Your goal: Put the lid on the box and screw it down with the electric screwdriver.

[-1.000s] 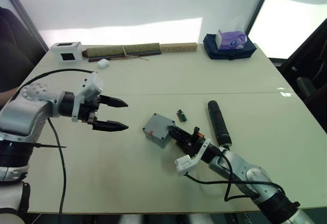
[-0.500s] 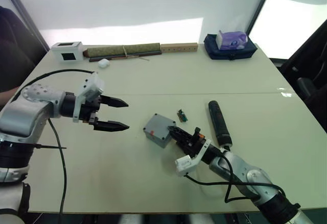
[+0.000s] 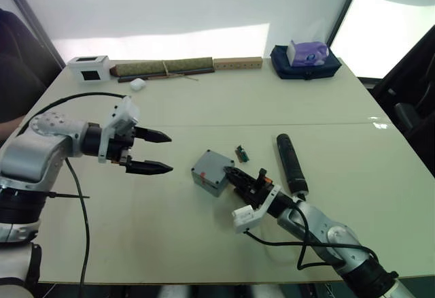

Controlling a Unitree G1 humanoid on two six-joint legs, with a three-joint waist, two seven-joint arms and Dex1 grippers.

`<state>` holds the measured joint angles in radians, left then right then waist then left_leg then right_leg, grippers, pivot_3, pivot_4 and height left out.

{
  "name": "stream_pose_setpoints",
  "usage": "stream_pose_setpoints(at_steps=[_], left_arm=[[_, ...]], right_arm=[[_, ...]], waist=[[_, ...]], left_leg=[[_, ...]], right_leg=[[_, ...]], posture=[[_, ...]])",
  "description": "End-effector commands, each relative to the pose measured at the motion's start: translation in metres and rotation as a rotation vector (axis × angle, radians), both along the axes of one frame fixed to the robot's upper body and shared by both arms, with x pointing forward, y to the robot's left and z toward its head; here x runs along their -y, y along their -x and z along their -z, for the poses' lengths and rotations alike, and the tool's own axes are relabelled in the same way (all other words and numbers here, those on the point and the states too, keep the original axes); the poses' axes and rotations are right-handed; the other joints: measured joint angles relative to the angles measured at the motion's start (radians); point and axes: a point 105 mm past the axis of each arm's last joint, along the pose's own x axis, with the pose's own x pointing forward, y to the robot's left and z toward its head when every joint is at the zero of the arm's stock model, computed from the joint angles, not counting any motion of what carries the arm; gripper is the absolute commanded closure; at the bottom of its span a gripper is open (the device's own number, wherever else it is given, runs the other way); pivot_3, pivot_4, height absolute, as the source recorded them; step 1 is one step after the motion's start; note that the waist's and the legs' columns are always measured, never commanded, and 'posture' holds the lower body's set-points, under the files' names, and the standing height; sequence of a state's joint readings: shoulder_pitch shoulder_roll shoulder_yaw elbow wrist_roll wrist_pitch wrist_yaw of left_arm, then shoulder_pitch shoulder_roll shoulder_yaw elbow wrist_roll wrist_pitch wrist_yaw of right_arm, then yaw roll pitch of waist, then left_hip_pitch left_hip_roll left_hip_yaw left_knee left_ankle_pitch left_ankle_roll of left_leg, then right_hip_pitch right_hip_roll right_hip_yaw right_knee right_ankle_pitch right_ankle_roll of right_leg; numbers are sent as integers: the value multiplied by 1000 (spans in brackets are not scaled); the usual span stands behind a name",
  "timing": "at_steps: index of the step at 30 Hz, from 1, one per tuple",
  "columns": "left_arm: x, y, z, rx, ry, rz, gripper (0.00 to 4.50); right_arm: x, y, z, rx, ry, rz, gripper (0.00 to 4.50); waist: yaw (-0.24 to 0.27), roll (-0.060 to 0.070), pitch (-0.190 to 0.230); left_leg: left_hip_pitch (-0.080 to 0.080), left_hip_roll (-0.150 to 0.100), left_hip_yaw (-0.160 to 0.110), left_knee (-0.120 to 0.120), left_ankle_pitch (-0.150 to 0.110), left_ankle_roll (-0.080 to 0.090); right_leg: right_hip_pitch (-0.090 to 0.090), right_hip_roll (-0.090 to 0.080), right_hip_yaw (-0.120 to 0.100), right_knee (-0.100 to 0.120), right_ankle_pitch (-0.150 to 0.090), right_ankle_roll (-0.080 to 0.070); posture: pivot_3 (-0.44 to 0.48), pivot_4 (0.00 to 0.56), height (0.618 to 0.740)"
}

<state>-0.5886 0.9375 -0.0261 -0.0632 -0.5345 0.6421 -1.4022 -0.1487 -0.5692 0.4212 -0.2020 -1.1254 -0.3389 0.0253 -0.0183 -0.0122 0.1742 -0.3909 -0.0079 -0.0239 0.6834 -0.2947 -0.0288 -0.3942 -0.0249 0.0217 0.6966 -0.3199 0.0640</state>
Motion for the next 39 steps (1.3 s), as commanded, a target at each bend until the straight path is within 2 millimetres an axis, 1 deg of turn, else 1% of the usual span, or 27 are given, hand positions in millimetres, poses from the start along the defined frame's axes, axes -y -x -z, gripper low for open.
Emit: stream_pose_setpoints(at_steps=[1, 7, 17, 20, 24, 27, 33, 39], left_arm=[[2, 3, -8, 42, 2, 16, 56], [1, 4, -9, 44, 2, 10, 56], [1, 4, -8, 46, 4, 8, 56], [2, 4, -8, 46, 6, 7, 56], [1, 4, -8, 46, 6, 8, 56], [1, 4, -8, 46, 5, 8, 56], [0, 3, -7, 49, 5, 8, 56], [1, 2, -8, 51, 6, 8, 56]], right_arm=[[-2, 0, 6, -21, 37, 0, 4326], [-6, 1, 3, -5, 33, -13, 4326], [-6, 1, 1, 6, 30, -11, 4326], [-7, 2, -4, 29, 7, -13, 4326], [-7, 2, -4, 27, 6, -12, 4326], [-8, 2, -12, 54, -27, -20, 4326], [-9, 3, -14, 66, -32, -24, 4326], [-6, 1, -5, 24, -10, -6, 4326]], waist=[[0, 0, 0], [0, 0, 0], [-1, 0, 0], [0, 0, 0], [-1, 0, 0], [-1, 0, 0], [-1, 0, 0], [0, 0, 0]], left_leg=[[0, 0, 0, 0, 0, 0], [0, 0, 0, 0, 0, 0], [0, 0, 0, 0, 0, 0], [0, 0, 0, 0, 0, 0], [0, 0, 0, 0, 0, 0], [0, 0, 0, 0, 0, 0], [0, 0, 0, 0, 0, 0], [0, 0, 0, 0, 0, 0]], right_leg=[[0, 0, 0, 0, 0, 0], [0, 0, 0, 0, 0, 0], [0, 0, 0, 0, 0, 0], [0, 0, 0, 0, 0, 0], [0, 0, 0, 0, 0, 0], [0, 0, 0, 0, 0, 0], [0, 0, 0, 0, 0, 0], [0, 0, 0, 0, 0, 0]], posture=[[0, 150, 740], [0, 150, 740], [0, 150, 740], [0, 150, 740], [0, 150, 740], [0, 150, 740], [0, 150, 740], [0, 150, 740]])
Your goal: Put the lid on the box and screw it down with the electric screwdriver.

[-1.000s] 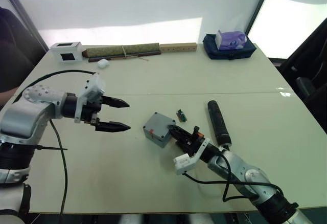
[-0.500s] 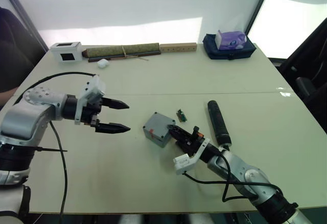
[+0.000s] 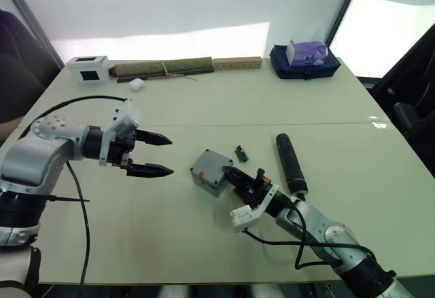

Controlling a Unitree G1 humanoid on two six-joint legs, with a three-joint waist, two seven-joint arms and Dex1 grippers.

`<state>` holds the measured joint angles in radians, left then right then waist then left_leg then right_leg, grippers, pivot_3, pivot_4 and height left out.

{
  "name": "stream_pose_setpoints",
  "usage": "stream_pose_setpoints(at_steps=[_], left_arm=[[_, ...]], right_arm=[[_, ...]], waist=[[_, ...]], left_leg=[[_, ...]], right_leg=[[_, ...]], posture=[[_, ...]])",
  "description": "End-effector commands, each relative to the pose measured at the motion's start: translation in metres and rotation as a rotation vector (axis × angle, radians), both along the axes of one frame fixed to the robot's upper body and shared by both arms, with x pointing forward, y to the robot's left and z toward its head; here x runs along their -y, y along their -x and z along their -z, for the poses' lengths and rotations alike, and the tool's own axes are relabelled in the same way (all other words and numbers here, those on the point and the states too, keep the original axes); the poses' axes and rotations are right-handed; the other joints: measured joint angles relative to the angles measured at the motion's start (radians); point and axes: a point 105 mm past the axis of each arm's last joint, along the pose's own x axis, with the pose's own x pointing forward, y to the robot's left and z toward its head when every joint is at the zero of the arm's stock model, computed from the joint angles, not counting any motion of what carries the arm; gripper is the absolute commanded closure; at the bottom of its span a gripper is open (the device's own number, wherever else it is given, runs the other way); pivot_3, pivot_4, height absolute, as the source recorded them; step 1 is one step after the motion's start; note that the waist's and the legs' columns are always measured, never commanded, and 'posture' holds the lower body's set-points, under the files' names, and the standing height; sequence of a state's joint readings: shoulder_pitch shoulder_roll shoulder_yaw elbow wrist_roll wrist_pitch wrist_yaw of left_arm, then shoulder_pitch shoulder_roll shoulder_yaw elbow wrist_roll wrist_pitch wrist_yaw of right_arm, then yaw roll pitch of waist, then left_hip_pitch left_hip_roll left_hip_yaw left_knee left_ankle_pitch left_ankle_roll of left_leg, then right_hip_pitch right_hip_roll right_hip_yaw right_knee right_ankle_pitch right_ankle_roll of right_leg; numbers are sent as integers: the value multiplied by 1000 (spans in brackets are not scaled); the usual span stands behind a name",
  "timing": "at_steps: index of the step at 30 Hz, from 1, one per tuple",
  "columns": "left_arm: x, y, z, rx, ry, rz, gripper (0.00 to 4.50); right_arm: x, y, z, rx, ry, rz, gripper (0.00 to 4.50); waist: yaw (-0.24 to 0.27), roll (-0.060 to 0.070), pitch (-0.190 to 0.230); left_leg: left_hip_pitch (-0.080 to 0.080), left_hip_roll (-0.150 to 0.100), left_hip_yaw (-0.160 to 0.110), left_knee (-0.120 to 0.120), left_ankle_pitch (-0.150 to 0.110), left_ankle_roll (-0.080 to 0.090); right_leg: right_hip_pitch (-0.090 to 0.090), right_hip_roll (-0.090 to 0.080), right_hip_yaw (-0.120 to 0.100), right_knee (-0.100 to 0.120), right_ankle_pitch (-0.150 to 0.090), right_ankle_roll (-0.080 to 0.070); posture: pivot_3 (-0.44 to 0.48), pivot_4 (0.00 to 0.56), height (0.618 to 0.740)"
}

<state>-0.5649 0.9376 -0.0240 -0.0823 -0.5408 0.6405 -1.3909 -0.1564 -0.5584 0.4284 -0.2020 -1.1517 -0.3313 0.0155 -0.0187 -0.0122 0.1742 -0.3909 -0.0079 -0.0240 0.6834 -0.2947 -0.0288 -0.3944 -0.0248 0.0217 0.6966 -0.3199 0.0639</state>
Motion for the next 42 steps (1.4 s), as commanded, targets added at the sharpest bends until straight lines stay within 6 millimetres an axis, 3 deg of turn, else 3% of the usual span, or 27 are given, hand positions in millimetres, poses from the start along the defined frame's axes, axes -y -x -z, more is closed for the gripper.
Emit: stream_pose_setpoints(at_steps=[1, 11, 21, 26, 27, 33, 42], left_arm=[[0, 0, -12, 56, 7, 8, 56], [3, 0, -11, 57, 8, 14, 56], [28, -12, -8, 105, 27, 51, 56], [49, -16, 7, 126, 8, 129, 1453], [51, -17, 9, 127, 10, 132, 2007], [68, -30, 28, 145, -5, 147, 4282], [70, -33, 53, 142, -73, 167, 4400]], right_arm=[[-2, 2, -3, -1, -13, -2, 4326], [3, 2, 7, -25, 9, 24, 4326], [6, 3, 17, -33, 46, 29, 4326], [9, 5, 20, -36, 57, 34, 4326], [10, 5, 20, -35, 59, 34, 4326], [9, 7, 23, -35, 73, 27, 4326], [10, 7, 26, -48, 74, 20, 4326]], waist=[[0, 0, 0], [0, 0, 0], [3, 0, 0], [3, 0, 0], [3, 0, 0], [5, 0, 0], [2, -1, -1]], left_leg=[[0, 0, 0, 0, 0, 0], [0, 0, 0, 0, 0, 0], [0, 0, 0, 0, 0, 0], [1, -1, 0, 0, 0, 0], [1, -1, 0, 0, 0, 0], [1, -1, 0, 0, 0, 0], [1, -1, 0, 0, 0, 0]], right_leg=[[0, 0, 0, 0, 0, 0], [0, 0, 0, 0, 0, 0], [0, 0, 0, 0, 0, 0], [1, 0, 0, 0, 0, 0], [1, 0, 0, 0, 0, 0], [1, 0, 0, 0, 0, 0], [1, 0, 0, 0, 0, 0]], posture=[[0, 150, 740], [0, 150, 740], [0, 150, 740], [0, 150, 740], [0, 150, 740], [0, 150, 740], [0, 150, 740]])
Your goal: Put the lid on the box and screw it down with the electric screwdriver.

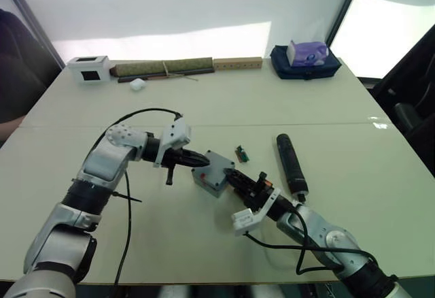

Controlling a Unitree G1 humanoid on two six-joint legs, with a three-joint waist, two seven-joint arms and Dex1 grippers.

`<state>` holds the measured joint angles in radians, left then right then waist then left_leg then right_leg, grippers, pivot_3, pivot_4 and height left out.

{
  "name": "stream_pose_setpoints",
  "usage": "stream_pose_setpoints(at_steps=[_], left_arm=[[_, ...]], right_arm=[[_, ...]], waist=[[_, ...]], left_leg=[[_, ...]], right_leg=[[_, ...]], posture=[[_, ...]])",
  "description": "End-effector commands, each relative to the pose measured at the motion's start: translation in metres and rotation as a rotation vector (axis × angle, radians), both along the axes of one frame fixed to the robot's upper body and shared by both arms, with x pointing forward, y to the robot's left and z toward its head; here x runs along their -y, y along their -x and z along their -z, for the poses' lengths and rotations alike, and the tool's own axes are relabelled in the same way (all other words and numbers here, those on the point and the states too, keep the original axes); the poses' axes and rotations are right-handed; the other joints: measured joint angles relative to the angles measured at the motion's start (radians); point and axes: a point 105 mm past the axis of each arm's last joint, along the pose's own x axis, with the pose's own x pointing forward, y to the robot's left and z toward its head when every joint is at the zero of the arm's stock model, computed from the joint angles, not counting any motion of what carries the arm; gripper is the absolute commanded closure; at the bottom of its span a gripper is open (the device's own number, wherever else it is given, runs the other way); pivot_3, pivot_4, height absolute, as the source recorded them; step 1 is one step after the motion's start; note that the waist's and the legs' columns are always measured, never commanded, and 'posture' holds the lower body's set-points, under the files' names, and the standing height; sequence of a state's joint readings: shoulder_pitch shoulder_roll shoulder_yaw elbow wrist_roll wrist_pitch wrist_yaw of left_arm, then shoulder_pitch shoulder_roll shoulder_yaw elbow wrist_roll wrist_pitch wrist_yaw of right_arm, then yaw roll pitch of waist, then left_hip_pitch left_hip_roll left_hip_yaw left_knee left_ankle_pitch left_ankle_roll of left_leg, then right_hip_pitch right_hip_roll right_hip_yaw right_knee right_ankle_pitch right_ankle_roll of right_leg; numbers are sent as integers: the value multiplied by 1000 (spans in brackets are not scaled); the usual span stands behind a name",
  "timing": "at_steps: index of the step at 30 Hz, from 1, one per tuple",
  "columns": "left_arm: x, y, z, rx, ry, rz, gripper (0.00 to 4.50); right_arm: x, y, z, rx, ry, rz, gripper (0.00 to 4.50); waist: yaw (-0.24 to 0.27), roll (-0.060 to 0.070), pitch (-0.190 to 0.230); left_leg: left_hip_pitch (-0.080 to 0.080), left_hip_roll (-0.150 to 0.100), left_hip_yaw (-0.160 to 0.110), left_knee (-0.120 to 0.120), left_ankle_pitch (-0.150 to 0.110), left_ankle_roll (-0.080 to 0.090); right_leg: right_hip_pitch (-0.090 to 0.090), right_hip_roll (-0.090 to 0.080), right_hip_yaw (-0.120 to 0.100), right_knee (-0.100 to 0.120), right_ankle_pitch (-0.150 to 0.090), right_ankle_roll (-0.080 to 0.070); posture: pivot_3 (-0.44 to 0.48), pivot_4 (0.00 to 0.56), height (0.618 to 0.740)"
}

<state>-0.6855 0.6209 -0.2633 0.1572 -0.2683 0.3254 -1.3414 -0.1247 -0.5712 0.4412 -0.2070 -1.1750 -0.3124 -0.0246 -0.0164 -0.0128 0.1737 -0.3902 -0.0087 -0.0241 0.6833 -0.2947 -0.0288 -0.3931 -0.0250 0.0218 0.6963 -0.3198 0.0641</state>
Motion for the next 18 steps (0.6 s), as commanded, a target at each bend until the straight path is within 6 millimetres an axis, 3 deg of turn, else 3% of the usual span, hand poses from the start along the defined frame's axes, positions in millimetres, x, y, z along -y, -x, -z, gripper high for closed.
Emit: stream_pose_setpoints(at_steps=[1, 10, 12, 18], left_arm=[[0, 1, 4, 30, -39, 25, 4400], [6, 4, 18, 23, -58, 19, 4400], [5, 3, 22, 20, -70, 5, 4500], [2, -6, 36, 19, -127, -68, 4500]], right_arm=[[7, 2, 20, -59, 72, 9, 4326], [7, 4, 24, -99, 63, -2, 4326], [8, 5, 22, -98, 55, -7, 3326], [9, 5, 15, -111, 49, -22, 1261]], waist=[[0, 0, 0], [1, 0, -1], [2, 0, -1], [1, -4, -4]], left_leg=[[0, 0, 0, 0, 0, 0], [2, 0, 0, 0, 0, 0], [2, 0, 0, 0, 0, 0], [11, 0, 0, 0, 0, 1]], right_leg=[[0, 0, 0, 0, 0, 0], [2, 0, 0, 0, 0, 0], [2, 0, 0, 0, 0, 0], [11, 0, 0, -1, 0, 0]], posture=[[0, 150, 740], [0, 150, 740], [0, 150, 740], [0, 150, 740]])
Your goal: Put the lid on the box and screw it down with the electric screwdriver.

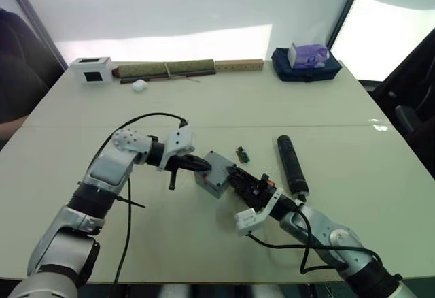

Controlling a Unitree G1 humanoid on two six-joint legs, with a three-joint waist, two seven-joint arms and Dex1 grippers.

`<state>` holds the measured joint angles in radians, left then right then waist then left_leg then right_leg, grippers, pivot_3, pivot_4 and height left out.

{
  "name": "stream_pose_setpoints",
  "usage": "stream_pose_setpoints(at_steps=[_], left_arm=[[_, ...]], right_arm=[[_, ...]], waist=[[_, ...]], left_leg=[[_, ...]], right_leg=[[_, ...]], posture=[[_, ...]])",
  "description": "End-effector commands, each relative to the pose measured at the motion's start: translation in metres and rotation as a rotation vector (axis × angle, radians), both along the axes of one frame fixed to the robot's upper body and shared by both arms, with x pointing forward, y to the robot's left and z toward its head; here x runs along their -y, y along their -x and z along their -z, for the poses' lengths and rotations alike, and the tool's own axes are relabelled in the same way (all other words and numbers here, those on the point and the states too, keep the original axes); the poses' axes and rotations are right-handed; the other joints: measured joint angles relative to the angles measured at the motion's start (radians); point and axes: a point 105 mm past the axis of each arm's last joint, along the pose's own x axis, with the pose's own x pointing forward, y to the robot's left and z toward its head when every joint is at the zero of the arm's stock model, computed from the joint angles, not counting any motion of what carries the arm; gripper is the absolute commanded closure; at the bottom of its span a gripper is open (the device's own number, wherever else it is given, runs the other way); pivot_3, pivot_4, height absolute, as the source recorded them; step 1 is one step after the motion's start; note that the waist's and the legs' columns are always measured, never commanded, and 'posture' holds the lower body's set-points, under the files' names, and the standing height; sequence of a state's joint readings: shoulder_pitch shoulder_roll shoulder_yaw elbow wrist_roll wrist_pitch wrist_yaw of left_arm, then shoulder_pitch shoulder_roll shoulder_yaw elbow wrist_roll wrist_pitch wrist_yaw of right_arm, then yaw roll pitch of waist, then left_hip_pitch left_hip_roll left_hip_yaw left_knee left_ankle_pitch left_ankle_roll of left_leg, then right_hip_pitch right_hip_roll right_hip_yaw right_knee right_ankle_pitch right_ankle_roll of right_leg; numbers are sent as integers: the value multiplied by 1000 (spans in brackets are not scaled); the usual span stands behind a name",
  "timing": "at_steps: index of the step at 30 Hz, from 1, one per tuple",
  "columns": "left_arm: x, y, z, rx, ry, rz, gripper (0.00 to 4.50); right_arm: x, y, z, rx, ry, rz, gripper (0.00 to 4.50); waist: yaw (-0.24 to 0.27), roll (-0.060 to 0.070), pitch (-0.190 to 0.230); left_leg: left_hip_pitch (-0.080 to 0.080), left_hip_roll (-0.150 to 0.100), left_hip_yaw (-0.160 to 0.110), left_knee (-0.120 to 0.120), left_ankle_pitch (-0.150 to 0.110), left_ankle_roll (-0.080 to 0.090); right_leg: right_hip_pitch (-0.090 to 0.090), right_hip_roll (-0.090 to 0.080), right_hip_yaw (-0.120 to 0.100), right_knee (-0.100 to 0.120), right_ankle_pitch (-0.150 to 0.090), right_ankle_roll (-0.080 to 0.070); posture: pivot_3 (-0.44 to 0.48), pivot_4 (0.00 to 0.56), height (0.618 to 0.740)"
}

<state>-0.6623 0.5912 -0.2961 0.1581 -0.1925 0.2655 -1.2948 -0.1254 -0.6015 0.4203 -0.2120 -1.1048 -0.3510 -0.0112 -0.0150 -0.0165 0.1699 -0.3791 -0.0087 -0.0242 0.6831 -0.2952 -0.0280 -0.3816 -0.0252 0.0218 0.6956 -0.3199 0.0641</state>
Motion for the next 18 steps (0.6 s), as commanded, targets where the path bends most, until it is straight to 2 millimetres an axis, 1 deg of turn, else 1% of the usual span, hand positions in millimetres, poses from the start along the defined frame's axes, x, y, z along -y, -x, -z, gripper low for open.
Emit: stream_pose_setpoints(at_steps=[1, 2, 3, 4, 10, 12, 15, 18], left_arm=[[-6, -4, 24, -52, -78, -71, 4500], [-6, -3, 26, -67, -81, -74, 4500], [-6, -3, 28, -77, -87, -76, 4500], [-7, -1, 31, -85, -93, -77, 4500], [-10, 2, 44, -111, -142, -95, 4500], [-10, 3, 46, -115, -151, -99, 4500], [-10, 5, 50, -130, -157, -109, 4500], [-11, 6, 51, -142, -164, -118, 4500]], right_arm=[[4, 4, 17, -73, 76, -6, 891], [4, 3, 16, -67, 82, -9, 633], [5, 3, 15, -63, 87, -12, 247], [6, 2, 14, -59, 94, -14, 69], [10, 5, 10, -39, 118, -42, 30], [12, 4, 5, -27, 110, -44, 30], [14, 4, -10, 25, 100, -72, 30], [18, 3, -16, 38, 100, -82, 30]], waist=[[0, 0, 0], [-1, 0, -1], [-1, 0, -1], [-2, -1, -2], [0, -1, -5], [1, -1, -7], [5, 0, -7], [6, 0, -7]], left_leg=[[7, 0, 0, -2, -1, 1], [11, 0, -1, -3, -2, 3], [12, 1, -1, -4, -2, 3], [13, 1, -1, -4, -2, 3], [16, 1, -1, -4, -2, 3], [16, 1, -1, -4, -2, 4], [16, 1, -1, -5, -2, 4], [15, 0, -1, -5, -3, 5]], right_leg=[[8, 0, 0, -3, 0, 0], [12, 0, -1, -6, 0, 0], [14, 1, -1, -8, -1, -1], [15, 1, -1, -9, -2, -2], [18, 0, -1, -9, -1, -1], [18, 0, -1, -9, -1, -1], [19, 0, -1, -11, -1, -1], [19, -1, -1, -14, -1, -1]], posture=[[0, 150, 740], [0, 150, 740], [0, 150, 740], [0, 150, 740], [0, 150, 740], [0, 150, 740], [0, 150, 740], [0, 150, 740]])
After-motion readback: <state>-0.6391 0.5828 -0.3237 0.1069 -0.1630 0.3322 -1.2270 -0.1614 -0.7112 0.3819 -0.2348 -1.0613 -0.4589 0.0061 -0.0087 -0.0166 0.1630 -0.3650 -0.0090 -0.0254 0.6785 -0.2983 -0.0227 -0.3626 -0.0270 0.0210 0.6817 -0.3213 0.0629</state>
